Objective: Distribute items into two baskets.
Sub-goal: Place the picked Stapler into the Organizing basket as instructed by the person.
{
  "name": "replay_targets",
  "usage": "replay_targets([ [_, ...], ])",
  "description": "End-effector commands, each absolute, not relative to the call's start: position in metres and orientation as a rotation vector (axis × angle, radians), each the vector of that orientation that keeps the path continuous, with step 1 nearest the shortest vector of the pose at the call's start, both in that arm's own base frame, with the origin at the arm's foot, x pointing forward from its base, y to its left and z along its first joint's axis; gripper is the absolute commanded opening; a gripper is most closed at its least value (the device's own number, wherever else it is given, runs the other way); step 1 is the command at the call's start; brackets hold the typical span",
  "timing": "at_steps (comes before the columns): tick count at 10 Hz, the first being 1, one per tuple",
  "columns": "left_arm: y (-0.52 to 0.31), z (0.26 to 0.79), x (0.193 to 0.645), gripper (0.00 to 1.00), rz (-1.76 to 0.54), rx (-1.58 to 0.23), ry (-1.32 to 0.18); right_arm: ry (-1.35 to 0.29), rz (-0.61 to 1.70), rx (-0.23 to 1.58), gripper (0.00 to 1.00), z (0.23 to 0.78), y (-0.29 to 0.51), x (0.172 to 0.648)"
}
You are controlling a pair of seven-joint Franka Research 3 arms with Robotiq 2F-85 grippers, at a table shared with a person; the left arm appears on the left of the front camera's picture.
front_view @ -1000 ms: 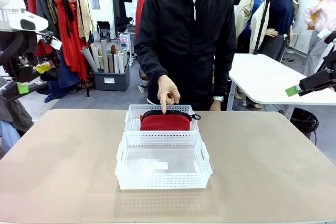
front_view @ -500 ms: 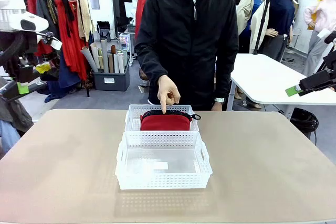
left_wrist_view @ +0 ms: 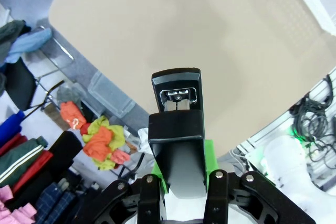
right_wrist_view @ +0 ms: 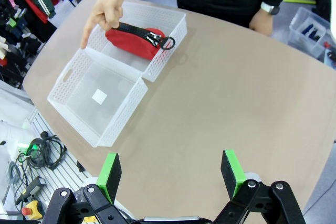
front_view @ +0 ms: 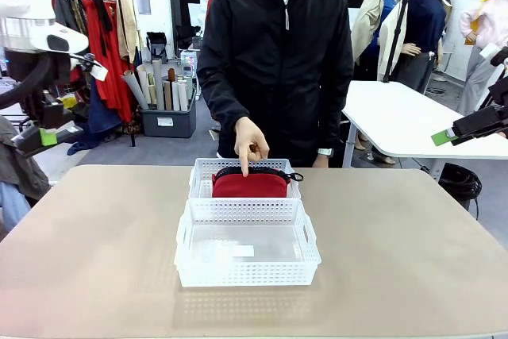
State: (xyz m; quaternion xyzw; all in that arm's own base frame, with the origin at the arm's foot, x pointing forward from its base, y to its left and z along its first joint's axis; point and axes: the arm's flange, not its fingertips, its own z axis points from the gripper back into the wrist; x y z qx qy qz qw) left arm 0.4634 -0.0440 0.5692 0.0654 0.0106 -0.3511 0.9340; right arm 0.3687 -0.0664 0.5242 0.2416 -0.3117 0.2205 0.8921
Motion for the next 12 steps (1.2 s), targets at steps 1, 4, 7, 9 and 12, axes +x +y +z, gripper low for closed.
replay_targets([
  [1, -0.070, 0.572, 0.466, 0.00, -0.735, 0.146, 0.004, -0.648, 0.458, 0.503, 1.00, 0.524, -0.066, 0.368],
  [4, -0.115, 0.569, 0.475, 0.00, -0.831, 0.156, -0.025, -0.648, 0.458, 0.503, 1.00, 0.524, -0.066, 0.368],
  [7, -0.155, 0.557, 0.501, 0.00, -0.953, 0.109, -0.061, -0.648, 0.458, 0.503, 1.00, 0.524, -0.066, 0.368],
  [9, -0.180, 0.543, 0.523, 0.00, -1.038, 0.054, -0.062, -0.648, 0.458, 0.503, 1.00, 0.524, -0.066, 0.368],
  [12, -0.224, 0.520, 0.545, 0.00, -1.144, -0.026, -0.009, -0.648, 0.458, 0.503, 1.00, 0.524, -0.066, 0.368],
])
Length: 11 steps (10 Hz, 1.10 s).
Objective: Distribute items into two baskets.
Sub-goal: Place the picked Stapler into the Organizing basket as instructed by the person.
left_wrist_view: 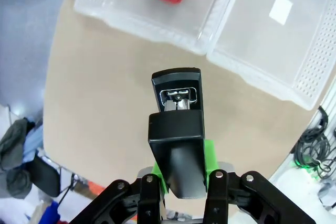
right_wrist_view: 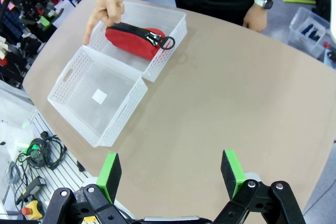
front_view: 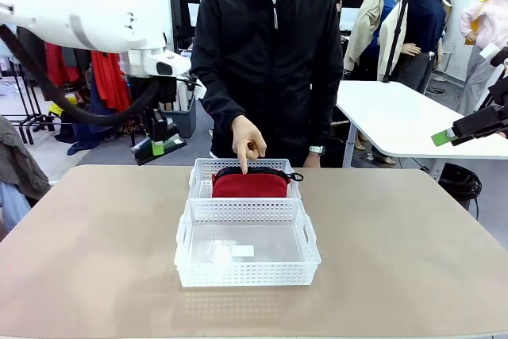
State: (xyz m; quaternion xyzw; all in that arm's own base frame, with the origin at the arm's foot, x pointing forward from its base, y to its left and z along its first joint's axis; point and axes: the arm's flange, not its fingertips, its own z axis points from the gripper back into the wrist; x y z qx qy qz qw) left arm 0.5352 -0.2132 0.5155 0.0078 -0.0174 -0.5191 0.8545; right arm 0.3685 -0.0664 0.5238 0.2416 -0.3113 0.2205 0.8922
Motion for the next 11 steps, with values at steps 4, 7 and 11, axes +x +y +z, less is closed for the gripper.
replay_targets([
  [4, -0.254, 0.509, 0.540, 0.00, -1.145, 0.015, 0.011, -0.648, 0.458, 0.503, 1.00, 0.524, -0.066, 0.368],
  [7, -0.249, 0.503, 0.538, 0.00, -1.160, -0.009, -0.005, -0.648, 0.458, 0.503, 1.00, 0.524, -0.066, 0.368],
  [11, -0.249, 0.503, 0.538, 0.00, -1.160, -0.009, -0.005, -0.648, 0.458, 0.503, 1.00, 0.524, -0.066, 0.368],
])
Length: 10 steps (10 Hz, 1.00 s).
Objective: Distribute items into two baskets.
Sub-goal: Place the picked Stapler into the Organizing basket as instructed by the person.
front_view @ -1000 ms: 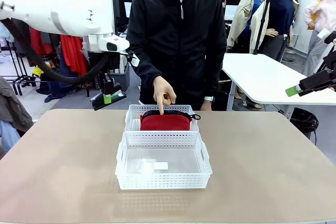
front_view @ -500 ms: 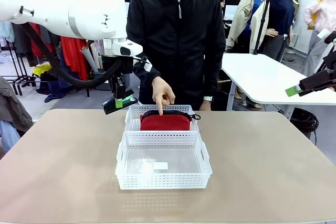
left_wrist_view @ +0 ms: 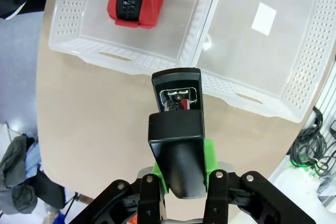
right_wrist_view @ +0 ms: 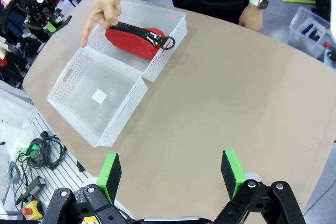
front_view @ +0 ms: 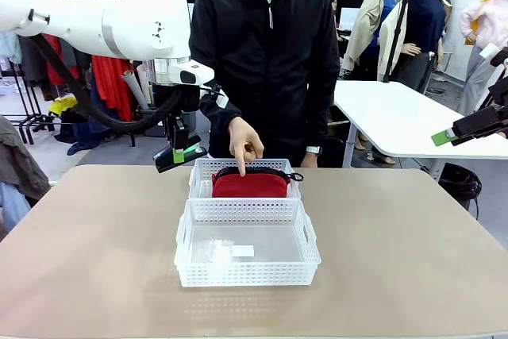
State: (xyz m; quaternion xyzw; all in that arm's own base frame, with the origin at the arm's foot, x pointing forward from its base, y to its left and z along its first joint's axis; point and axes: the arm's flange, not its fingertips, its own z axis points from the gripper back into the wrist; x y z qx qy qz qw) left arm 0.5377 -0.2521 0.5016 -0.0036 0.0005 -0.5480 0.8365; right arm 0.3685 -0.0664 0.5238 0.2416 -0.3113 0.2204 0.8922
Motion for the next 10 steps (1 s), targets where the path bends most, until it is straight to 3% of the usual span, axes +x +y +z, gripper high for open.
replay_targets([
  [1, -0.249, 0.503, 0.538, 0.00, -1.160, -0.009, -0.005, -0.648, 0.458, 0.503, 1.00, 0.524, -0.066, 0.368],
  [10, -0.272, 0.489, 0.442, 0.00, -1.237, -0.033, 0.021, -0.648, 0.458, 0.503, 1.00, 0.524, -0.066, 0.368],
])
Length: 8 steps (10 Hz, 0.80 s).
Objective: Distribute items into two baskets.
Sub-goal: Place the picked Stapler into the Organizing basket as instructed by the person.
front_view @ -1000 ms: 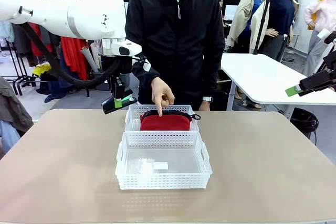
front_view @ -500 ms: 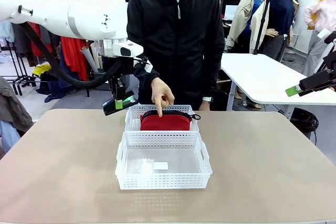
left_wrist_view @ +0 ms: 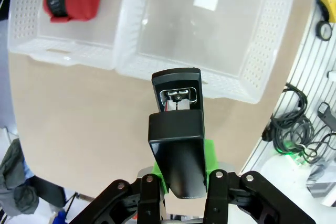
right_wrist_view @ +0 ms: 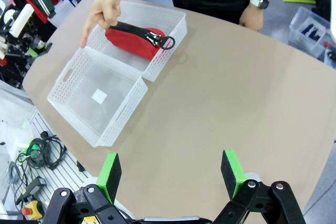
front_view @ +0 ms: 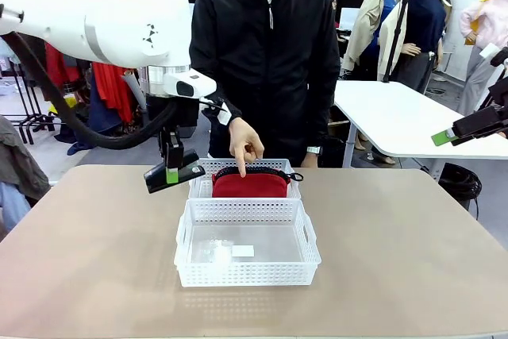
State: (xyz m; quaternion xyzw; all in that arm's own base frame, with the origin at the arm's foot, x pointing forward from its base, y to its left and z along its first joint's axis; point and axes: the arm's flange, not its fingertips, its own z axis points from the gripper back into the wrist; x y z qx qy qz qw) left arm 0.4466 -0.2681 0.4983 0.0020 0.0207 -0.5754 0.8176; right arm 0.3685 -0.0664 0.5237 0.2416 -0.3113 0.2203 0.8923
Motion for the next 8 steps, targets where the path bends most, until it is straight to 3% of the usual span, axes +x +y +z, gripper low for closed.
replay_targets([
  [1, -0.284, 0.481, 0.444, 0.00, -1.254, -0.073, 0.021, -0.648, 0.458, 0.503, 1.00, 0.524, -0.066, 0.368],
  [8, -0.365, 0.442, 0.417, 0.00, -1.421, -0.095, 0.077, -0.648, 0.458, 0.503, 1.00, 0.524, -0.066, 0.368],
])
